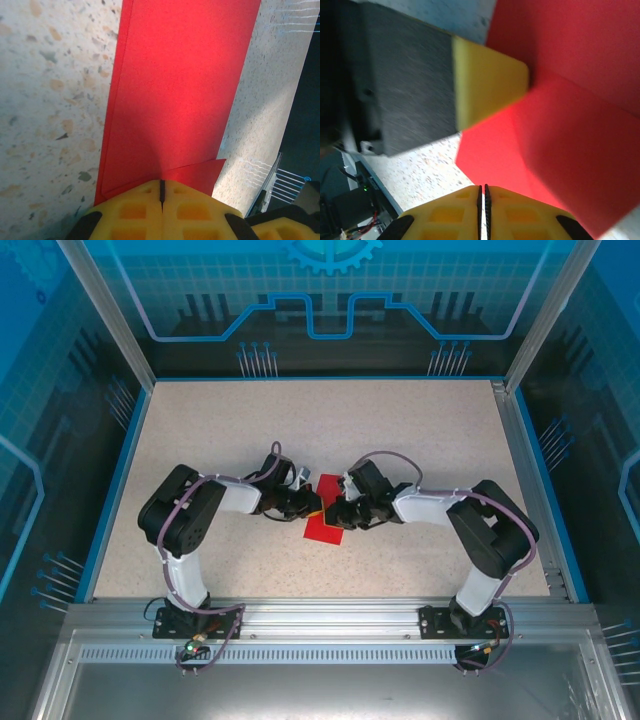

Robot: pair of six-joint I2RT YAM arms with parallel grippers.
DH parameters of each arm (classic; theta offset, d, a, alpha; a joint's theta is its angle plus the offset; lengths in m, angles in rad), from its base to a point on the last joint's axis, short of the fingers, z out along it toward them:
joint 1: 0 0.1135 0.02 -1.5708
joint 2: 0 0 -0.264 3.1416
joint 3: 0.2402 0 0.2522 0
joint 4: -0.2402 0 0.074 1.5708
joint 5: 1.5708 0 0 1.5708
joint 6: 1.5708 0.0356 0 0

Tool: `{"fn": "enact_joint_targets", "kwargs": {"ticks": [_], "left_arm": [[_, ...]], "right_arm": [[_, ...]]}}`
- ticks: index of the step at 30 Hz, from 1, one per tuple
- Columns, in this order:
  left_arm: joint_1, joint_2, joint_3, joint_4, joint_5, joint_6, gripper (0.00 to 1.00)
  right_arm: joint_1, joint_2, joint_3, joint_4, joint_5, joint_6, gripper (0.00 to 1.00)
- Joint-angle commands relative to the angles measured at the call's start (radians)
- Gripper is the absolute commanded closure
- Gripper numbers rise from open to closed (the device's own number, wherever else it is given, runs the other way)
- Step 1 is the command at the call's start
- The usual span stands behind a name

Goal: Fold a paper plane with a square sheet of paper (pick it up from the middle)
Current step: Fold the triangle a second time at the center of the table.

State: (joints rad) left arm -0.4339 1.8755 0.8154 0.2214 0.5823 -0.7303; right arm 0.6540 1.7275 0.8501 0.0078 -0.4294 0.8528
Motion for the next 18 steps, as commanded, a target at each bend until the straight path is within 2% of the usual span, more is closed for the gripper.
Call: {"fn": "enact_joint_targets", "kwargs": {"ticks": [1, 11, 18], "left_arm": [[0.005, 0.03, -0.033, -0.039, -0.043, 0.013, 0.95], [0.005, 0.028, -0.033, -0.042, -0.037, 0.009, 0.96], [0.006, 0.035, -0.038, -0.037, -0.053, -0.007, 0.97]], "right_arm": [[-0.005, 0.063, 0.023, -0.002, -0.032, 0.019, 0.87], [0.004, 0.17, 0.05, -0.033, 0.02, 0.02, 0.88], [0.006, 0.102, 0.01, -0.049, -0.006, 0.002, 0.88]]}}
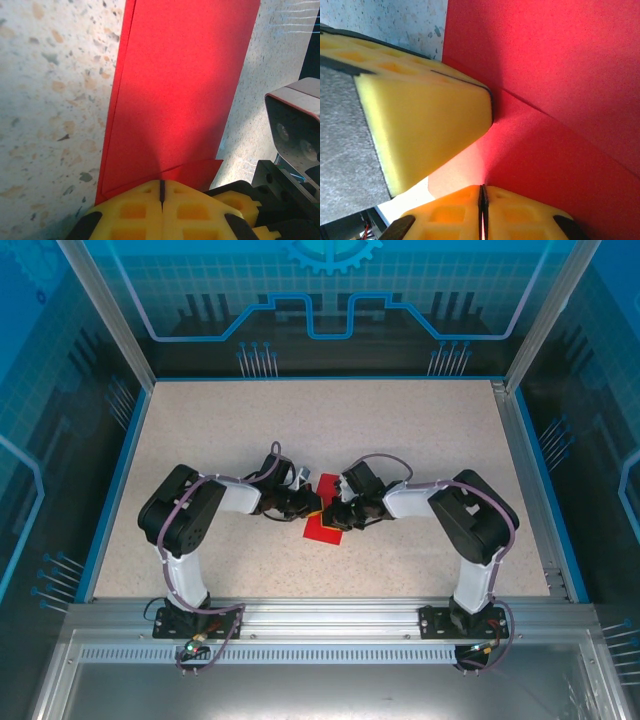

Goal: Fold a paper plane with a square sheet of paper (pick it up from the middle)
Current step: Fold the triangle a second time at the center of the table.

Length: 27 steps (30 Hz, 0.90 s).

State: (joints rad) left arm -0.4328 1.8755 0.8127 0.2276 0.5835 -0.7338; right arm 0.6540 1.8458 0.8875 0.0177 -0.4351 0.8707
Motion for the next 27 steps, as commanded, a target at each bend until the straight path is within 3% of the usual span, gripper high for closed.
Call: {"fn": "enact_joint_targets", "kwargs": {"ticks": [1, 10, 27], "left_arm": [[0.006, 0.04, -0.034, -0.043, -0.054, -0.007, 0.97], [0.007, 0.057, -0.037, -0.036, -0.063, -0.023, 0.98], [0.009, 0.053, -0.044, -0.043, -0.069, -0.019, 0.98]], "right_arm": [[0.007, -0.028, -0.034, -0.054, -0.012, -0.02, 0.88], [0.014, -0.076, -0.136, -0.031, -0.045, -0.019, 0.87], [0.035, -0.176, -0.286, -0.056, 0.024, -0.02, 0.86]]}}
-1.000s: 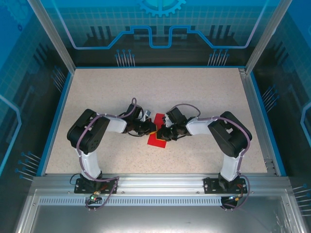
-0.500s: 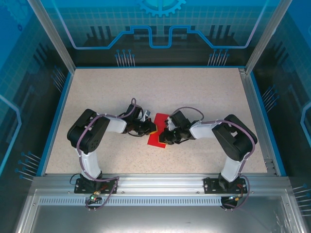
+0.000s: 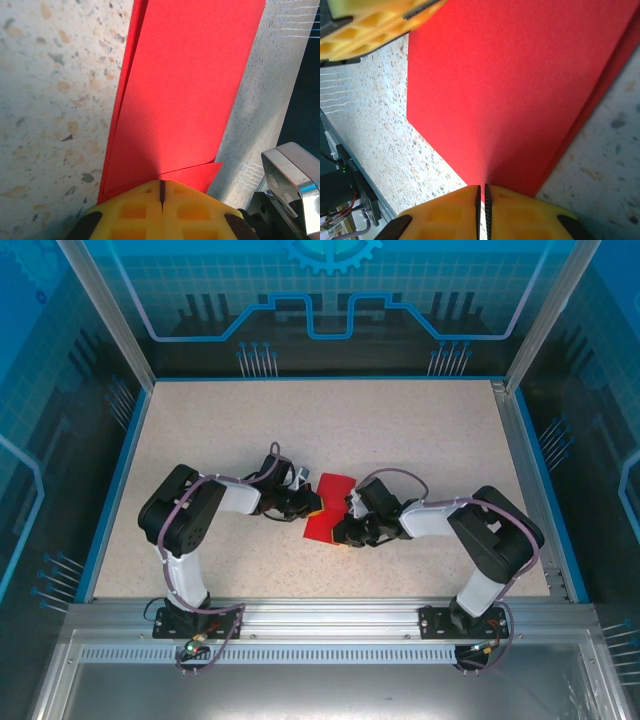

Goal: Fold a paper plane with a square sheet of paper (pick it up from the middle)
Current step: Fold the triangle a second time at the center of the table.

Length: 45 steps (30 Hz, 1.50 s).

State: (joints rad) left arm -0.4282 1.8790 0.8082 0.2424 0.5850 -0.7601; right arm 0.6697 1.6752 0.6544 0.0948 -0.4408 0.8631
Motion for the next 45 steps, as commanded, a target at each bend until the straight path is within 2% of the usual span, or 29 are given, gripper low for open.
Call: {"fn": "enact_joint_targets", "kwargs": {"ticks": [1, 7, 12, 18, 25, 36, 43, 45], "left_arm": [[0.006, 0.049, -0.038, -0.058, -0.07, 0.008, 0.98], [0.005, 0.042, -0.04, -0.06, -0.069, 0.013, 0.98], [0.006, 0.04, -0.039, -0.058, -0.063, 0.015, 0.98], [0.006, 0.037, -0.033, -0.063, -0.059, 0.015, 0.97], [0.005, 0.015, -0.034, -0.067, -0.05, 0.021, 0.94], [-0.006, -0.187, -0.029, -0.171, -0.024, 0.071, 0.8], [-0.05, -0.209, -0.038, -0.195, -0.038, 0.045, 0.89], [-0.057, -0.189, -0.052, -0.157, -0.038, 0.006, 0.94]], "right_arm": [[0.019, -0.012, -0.052, -0.136, 0.028, -0.014, 0.86], [0.009, -0.074, -0.041, -0.14, 0.023, -0.004, 0.85], [0.004, -0.128, 0.003, -0.12, 0.085, 0.034, 0.85], [0.004, -0.036, 0.088, -0.077, 0.073, 0.043, 0.86], [0.004, 0.06, 0.069, -0.066, 0.066, 0.042, 0.91], [0.002, 0.089, 0.046, -0.093, 0.09, 0.032, 0.92], [0.002, 0.088, 0.059, -0.104, 0.094, 0.029, 0.92], [0.002, 0.09, 0.058, -0.107, 0.092, 0.028, 0.92]]}}
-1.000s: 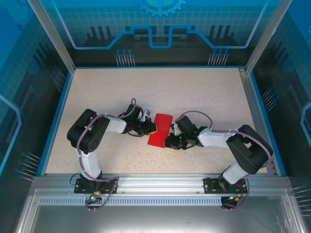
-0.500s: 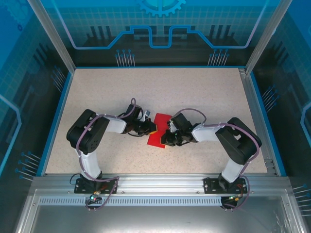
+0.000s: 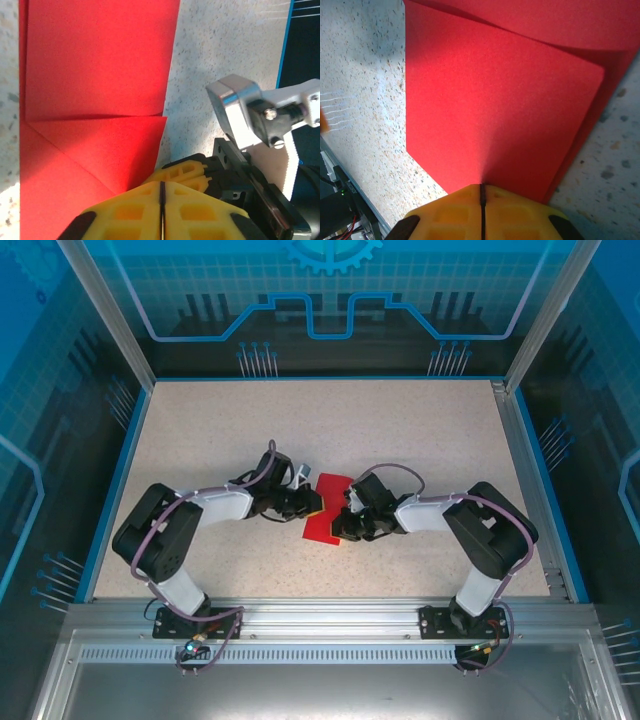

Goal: Fold a paper plane with a square sheet of paper (pick it up from the middle)
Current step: Fold the triangle a second time at the center of the table.

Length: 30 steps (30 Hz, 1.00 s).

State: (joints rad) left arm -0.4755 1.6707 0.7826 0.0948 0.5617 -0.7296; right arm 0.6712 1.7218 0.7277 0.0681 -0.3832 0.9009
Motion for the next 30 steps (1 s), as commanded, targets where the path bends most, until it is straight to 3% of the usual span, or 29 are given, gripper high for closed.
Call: {"fn": "enact_joint_targets", "kwargs": {"ticks": [1, 6, 16, 30], "left_arm": [[-0.013, 0.027, -0.031, 0.002, -0.013, -0.036, 0.95], [-0.043, 0.057, -0.038, 0.028, -0.03, -0.071, 1.0], [-0.075, 0.104, -0.04, 0.065, -0.034, -0.091, 1.0], [-0.052, 0.132, -0.018, 0.009, -0.171, -0.097, 1.0]], "right_arm": [[0.001, 0.044, -0.016, -0.082, 0.034, -0.01, 0.92], [0.0, 0.044, -0.02, -0.085, 0.037, -0.01, 0.92], [0.002, 0.051, -0.017, -0.08, 0.037, -0.009, 0.92], [0.002, 0.051, -0.033, -0.097, 0.044, -0.02, 0.92]]}}
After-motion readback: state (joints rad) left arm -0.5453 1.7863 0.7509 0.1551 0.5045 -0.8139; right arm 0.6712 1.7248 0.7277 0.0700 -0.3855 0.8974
